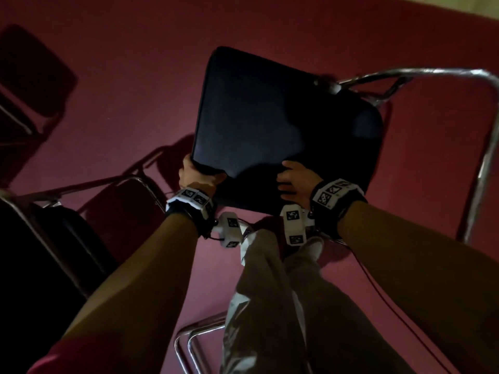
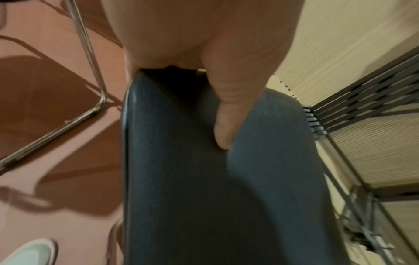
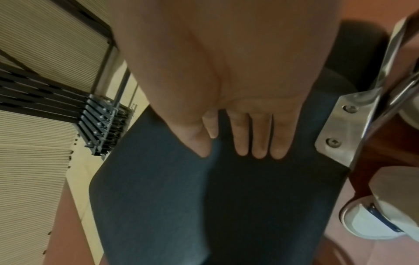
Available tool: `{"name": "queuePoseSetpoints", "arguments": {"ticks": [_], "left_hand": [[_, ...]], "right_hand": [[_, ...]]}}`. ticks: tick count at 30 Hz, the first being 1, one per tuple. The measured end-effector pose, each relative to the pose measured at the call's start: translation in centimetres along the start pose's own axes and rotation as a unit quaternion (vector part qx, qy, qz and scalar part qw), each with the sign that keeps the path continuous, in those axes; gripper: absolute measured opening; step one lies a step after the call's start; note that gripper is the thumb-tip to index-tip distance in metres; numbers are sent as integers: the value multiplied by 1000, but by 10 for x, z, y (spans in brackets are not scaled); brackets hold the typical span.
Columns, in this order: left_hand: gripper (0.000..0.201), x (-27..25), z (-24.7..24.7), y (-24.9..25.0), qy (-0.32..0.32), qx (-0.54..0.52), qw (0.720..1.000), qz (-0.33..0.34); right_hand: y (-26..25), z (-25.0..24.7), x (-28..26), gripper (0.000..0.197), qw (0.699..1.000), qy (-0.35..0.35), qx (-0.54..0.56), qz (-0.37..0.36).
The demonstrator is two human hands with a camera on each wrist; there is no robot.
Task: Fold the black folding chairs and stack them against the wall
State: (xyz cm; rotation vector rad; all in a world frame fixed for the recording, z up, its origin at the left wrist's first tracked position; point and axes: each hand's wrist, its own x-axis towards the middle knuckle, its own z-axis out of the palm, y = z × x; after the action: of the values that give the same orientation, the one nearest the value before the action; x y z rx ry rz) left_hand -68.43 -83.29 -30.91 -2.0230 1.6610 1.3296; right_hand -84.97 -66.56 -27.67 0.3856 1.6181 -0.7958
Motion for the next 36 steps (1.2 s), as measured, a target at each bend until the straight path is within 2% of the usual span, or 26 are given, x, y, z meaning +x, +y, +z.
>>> {"name": "queuePoseSetpoints", "arguments": {"ticks": [3,8,12,16,18,20,23,25,26,28,29,30,32,36], "left_hand": [[111,30,14,-16,-5,-6,1000,-5],[96,56,23,-28,9,7,1000,7],[91,66,28,-30,17,34,999,18],[103,73,32,-36,22,66,997,19],[103,72,33,-35,25,76,997,17],[96,63,33,-27,39,86,996,1],[98,41,37,-21,85,108,990,-11],[96,17,42,-20,87,134,987,-8],[90,0,45,-21,60,148,987,-4],[63,-35,56,-23,-56,167,984,-18],[55,-47,60,-21,-91,177,980,-25],[55,-39,68,-32,-74,200,977,-14],[59,-48,77,-29,6,220,975,-5],[58,-85,106,-10,-19,227,973,46]], "right_hand": [[9,-2,20,58,1000,-13,-7,3],[16,0,38,63,999,-53,-9,0],[22,2,46,64,998,-57,-15,-13],[27,1,49,64,998,-60,-8,-24],[29,1,47,62,998,-59,8,-21],[30,2,45,61,998,-54,29,-13],[36,-2,36,62,997,-54,52,-7],[42,-6,29,63,997,-57,57,0],[46,-11,23,64,996,-59,60,3],[56,-24,12,63,995,-61,75,6],[60,-31,8,61,995,-60,85,7],[64,-40,2,58,994,-56,94,6],[70,-61,-11,51,994,-40,98,-4],[79,-110,-41,47,993,0,110,-32]]}}
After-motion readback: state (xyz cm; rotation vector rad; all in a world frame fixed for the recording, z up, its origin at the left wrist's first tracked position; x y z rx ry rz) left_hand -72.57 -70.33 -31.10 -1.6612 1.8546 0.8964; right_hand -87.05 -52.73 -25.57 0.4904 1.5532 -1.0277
